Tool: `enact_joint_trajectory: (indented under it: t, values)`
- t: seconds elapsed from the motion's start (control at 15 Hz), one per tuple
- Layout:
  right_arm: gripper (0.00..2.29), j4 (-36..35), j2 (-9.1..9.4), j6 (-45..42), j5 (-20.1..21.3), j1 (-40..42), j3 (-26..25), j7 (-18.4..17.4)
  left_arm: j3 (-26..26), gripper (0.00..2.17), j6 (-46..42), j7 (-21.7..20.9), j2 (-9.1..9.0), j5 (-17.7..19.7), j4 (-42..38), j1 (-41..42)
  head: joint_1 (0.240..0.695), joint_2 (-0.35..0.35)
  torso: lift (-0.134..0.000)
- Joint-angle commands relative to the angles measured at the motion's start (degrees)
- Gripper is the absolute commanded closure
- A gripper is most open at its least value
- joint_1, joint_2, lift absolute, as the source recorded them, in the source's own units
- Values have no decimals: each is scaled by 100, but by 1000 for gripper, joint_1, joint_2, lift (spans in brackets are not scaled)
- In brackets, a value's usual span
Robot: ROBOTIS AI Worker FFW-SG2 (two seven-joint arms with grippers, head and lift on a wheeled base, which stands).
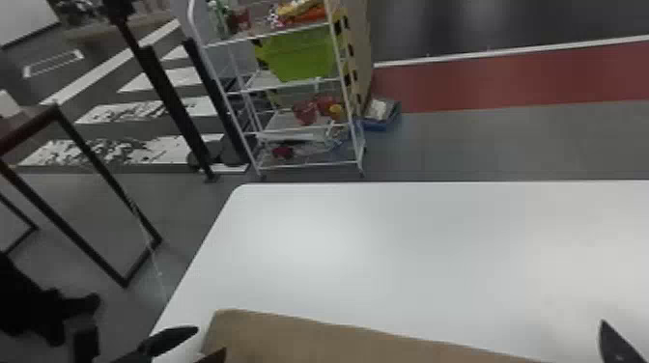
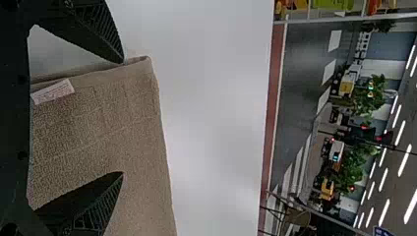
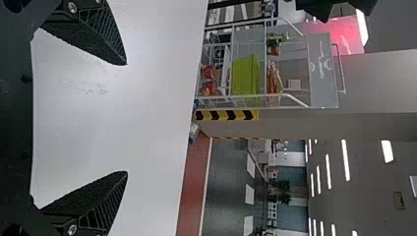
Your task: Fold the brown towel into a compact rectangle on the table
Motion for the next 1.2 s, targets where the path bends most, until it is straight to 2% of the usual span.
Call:
enact_joint_trajectory:
  t: [0.0,0.2,0.47,0.8,0.93,1.13]
  values:
    - [87,21,14,0,0,-1,0,3,-27,70,3,1,-15,-260,-23,-44,695,350,-122]
    - [87,56,14,0,-9,-18,0,3,-18,70,301,1,-15,-550,-93,-115,695,350,-122]
    - [87,100,14,0,-9,-45,-9,3,26,83,969,-87,-15,-603,-128,-185,695,350,-122]
    - [87,127,14,0,-9,-80,-18,3,-27,90,1585,-131,-15,-875,-146,-299,695,350,-122]
    - [87,153,14,0,-18,-89,-18,3,-44,147,1708,-140,-15,-919,-146,-308,695,350,-122]
    - [87,171,14,0,-18,-106,-26,3,-35,373,1884,-351,-15,-998,-146,-369,695,350,-122]
